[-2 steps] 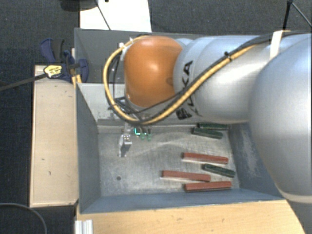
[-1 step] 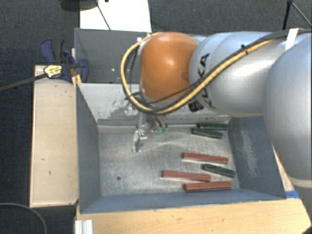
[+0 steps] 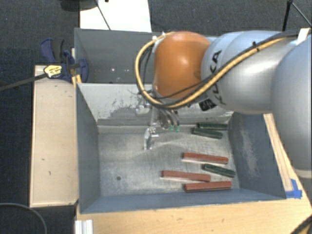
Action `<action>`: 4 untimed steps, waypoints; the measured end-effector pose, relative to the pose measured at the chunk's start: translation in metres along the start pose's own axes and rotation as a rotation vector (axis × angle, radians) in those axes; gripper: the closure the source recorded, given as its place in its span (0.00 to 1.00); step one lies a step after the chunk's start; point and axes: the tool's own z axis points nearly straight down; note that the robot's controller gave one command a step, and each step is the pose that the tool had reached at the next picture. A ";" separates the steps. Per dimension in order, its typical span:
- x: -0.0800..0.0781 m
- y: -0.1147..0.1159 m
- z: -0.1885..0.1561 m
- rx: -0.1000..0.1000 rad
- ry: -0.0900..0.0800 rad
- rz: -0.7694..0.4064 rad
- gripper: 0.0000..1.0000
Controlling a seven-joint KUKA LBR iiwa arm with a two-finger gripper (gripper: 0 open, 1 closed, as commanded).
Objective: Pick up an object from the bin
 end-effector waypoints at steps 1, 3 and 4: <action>0.017 -0.014 0.015 -0.002 -0.001 -0.065 0.00; 0.024 -0.081 0.076 -0.002 0.001 -0.069 0.00; 0.090 -0.096 0.102 -0.002 -0.017 -0.307 1.00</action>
Offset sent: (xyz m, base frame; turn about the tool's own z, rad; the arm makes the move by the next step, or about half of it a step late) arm -0.0320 -0.0396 -0.0656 -0.1512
